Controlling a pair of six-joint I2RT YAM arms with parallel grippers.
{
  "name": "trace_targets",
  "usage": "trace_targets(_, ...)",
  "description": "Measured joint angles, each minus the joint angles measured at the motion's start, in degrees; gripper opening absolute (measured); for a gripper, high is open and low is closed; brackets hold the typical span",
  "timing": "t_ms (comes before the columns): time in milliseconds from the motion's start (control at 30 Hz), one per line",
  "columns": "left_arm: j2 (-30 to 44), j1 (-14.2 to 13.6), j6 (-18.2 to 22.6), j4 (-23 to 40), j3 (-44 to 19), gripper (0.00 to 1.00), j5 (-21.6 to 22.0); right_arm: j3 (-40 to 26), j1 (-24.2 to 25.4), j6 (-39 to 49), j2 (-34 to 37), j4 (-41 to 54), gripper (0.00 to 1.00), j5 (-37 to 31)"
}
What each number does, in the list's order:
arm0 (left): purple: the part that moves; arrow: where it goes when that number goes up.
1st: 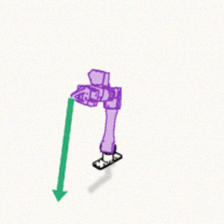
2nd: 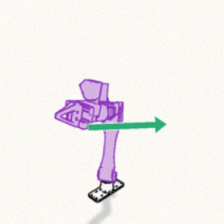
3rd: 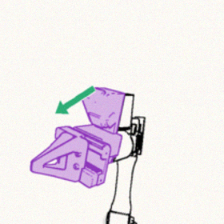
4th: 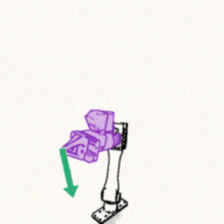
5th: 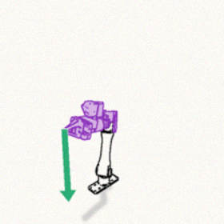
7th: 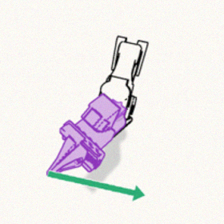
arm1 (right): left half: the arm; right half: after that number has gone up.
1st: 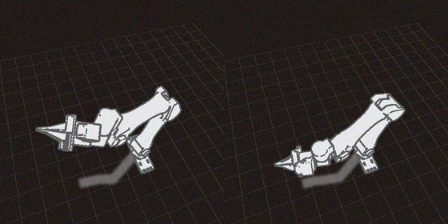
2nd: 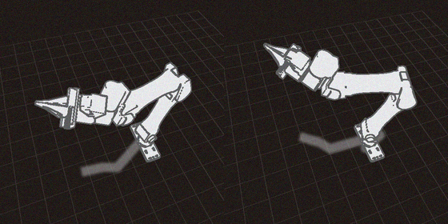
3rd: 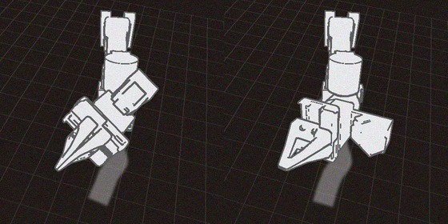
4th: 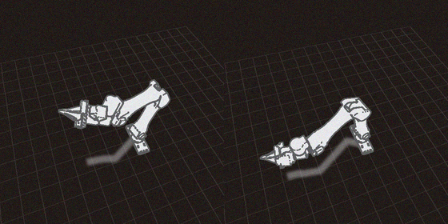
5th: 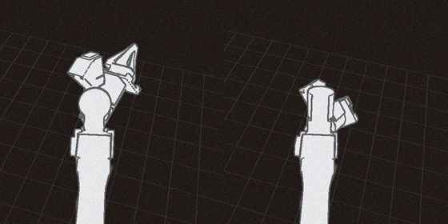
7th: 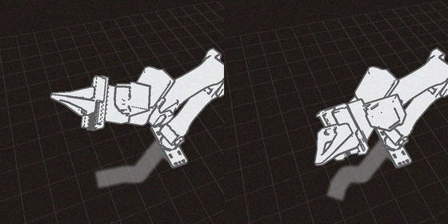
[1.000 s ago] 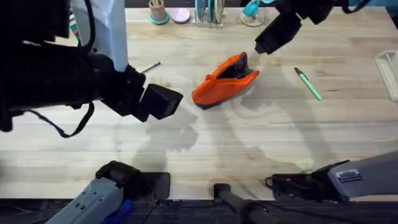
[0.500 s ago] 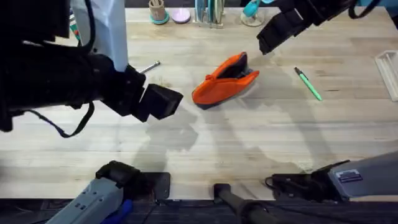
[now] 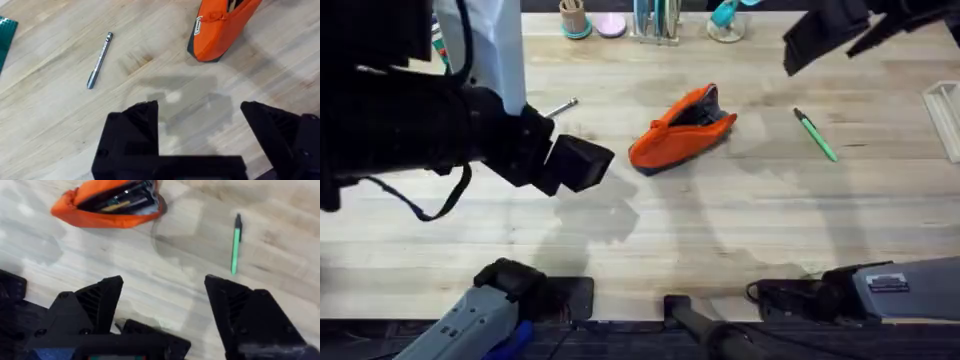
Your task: Unzip the bag, pick up the pens from the table one at a time and place them inside, then zip the bag closed.
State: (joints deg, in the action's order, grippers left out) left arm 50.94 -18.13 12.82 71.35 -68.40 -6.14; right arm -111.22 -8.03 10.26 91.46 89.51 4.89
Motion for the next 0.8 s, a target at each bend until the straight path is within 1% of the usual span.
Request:
trace_targets(267, 0.00, 0.00, 0.00, 0.00, 0.00, 0.994, -0.01, 0.07, 6.07, -1.99, 0.00, 2.21, 0.996, -0.25)
trace_targets(367, 0.02, 0.00, 0.00, 0.00, -0.02, 0.994, -0.01, 1.37, 7.52, -2.40, 0.00, 2.06, 0.997, -0.29)
trace_targets(500, 0.00, 0.00, 0.00, 0.00, -0.02, 0.993, -0.01, 6.82, 8.66, -2.60, 0.00, -0.12, 0.996, -0.29)
trace_targets(800, 0.00, 0.00, 0.00, 0.00, 0.00, 0.994, -0.01, 19.57, 10.05, -2.26, 0.00, -8.96, 0.996, -0.46)
